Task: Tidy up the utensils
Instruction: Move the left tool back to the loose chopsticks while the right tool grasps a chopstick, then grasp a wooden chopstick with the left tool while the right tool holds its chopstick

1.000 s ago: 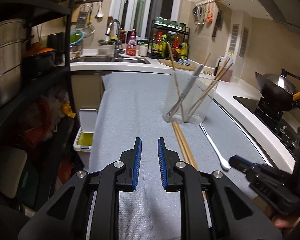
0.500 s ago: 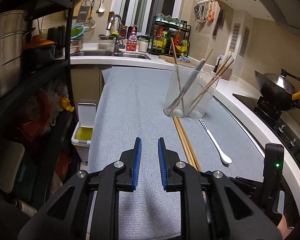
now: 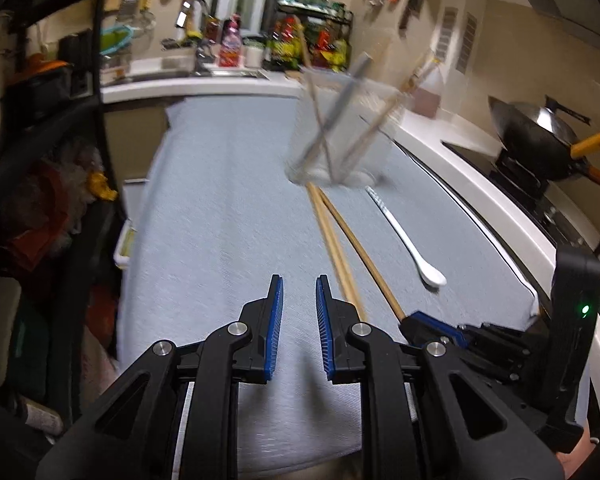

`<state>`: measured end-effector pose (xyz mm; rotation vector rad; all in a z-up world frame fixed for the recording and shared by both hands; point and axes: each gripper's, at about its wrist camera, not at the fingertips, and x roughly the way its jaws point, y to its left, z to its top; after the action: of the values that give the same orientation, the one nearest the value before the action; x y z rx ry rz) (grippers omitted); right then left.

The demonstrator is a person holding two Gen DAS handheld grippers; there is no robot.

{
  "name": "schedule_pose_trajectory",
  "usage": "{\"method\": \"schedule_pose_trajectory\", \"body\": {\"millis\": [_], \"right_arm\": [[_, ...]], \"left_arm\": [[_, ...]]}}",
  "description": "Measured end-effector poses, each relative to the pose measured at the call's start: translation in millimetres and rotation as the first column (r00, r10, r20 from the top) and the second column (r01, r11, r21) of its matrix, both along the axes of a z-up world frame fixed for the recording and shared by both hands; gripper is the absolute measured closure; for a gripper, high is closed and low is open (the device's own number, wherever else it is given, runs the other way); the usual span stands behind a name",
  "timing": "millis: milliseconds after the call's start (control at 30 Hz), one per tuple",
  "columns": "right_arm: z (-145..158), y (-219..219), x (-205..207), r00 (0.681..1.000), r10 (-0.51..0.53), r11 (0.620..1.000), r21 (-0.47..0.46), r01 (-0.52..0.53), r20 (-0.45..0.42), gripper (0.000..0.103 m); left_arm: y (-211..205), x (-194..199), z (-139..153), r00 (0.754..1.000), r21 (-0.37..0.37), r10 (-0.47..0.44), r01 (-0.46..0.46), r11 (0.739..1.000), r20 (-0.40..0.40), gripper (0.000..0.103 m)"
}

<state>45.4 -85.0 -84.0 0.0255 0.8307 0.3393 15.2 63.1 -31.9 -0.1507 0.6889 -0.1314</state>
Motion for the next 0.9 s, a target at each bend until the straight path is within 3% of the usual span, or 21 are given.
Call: {"method": "schedule_pose_trajectory", "body": {"millis": [300, 433, 600, 767, 900], "right_arm": [[-2, -36, -10, 1.000, -0.031, 0.999, 0.037, 0.031, 0.004, 0.097], [-3, -43, -13, 1.000, -0.030, 0.998, 0.046, 0.030, 0.007, 0.097], [-3, -48, -16, 0.999, -0.038, 0.998, 0.056, 0.037, 0.010, 0.097], [-1, -46, -14, 0.999, -0.037, 0.997, 0.067, 0.036, 0.010, 0.097], [-2, -46, -14, 0.999, -0.037, 0.997, 0.069, 0.036, 0.012, 0.097]], "left_arm": [[-35, 15, -31, 0.994, -0.017, -0.057, 0.055, 0.998, -0.097, 0.086], [-47, 18, -42, 0.989, 0.023, -0.053, 0.057, 0.998, -0.135, 0.085], [-51, 10, -40, 0.993, 0.084, -0.020, 0.029, 0.996, -0.115, 0.087], [-43, 4, -39, 0.994, 0.028, -0.018, 0.021, 0.999, -0.110, 0.089], [-40, 7, -41, 0.994, 0.043, 0.001, 0.004, 0.999, -0.113, 0.089]]}}
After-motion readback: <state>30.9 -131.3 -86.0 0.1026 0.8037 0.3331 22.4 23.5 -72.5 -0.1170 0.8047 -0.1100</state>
